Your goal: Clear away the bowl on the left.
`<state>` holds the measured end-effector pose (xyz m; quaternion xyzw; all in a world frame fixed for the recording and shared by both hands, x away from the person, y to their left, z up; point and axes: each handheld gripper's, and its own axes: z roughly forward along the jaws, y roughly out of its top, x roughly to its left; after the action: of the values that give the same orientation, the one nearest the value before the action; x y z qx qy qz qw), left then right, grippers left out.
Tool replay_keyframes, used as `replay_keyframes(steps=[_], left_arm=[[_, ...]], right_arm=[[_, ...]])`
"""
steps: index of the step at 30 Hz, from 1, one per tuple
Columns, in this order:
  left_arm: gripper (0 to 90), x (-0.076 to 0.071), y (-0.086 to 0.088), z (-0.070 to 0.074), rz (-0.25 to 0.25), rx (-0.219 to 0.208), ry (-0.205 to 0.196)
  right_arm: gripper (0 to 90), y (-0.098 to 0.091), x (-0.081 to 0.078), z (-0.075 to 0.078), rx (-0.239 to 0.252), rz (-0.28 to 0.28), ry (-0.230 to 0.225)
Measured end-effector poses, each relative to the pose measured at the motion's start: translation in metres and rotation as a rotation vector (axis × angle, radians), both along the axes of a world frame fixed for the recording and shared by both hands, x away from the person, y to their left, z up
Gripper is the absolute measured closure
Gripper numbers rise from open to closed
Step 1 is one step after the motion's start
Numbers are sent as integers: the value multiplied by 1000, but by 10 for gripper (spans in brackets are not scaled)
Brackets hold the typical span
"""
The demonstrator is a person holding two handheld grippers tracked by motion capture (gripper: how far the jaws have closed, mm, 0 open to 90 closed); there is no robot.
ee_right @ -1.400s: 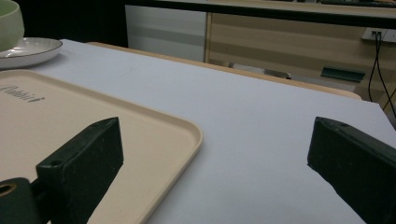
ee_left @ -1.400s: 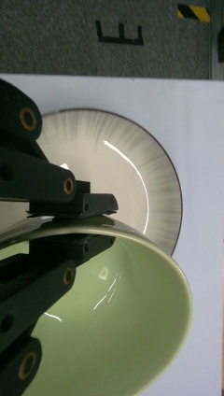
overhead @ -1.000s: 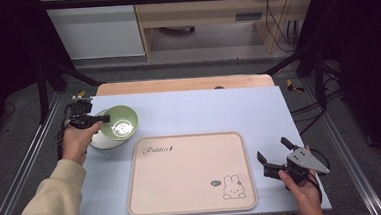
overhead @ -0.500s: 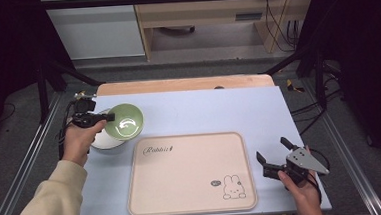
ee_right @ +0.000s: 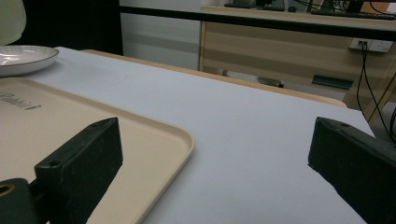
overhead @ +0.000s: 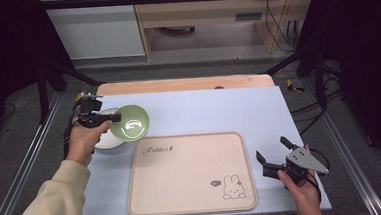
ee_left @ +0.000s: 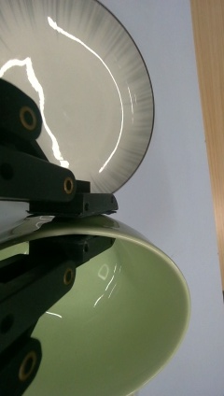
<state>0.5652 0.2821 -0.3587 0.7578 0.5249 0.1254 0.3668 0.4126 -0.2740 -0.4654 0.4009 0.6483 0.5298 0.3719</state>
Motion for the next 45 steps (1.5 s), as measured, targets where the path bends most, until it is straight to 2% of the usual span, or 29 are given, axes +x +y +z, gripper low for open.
replay_keyframes(steps=[14, 22, 29, 45], left_arm=[[827, -8, -40, 3, -121, -19, -2], [825, -14, -60, -3, -181, -54, 20], [825, -18, -73, -8, -221, -53, 35], [824, -28, -92, -27, -275, -48, 73]], right_arm=[[32, 0, 0, 0, -2, 3, -2], [31, 0, 0, 0, -4, 2, -1], [32, 0, -1, 1, -1, 2, 3], [32, 0, -1, 1, -2, 3, 5]])
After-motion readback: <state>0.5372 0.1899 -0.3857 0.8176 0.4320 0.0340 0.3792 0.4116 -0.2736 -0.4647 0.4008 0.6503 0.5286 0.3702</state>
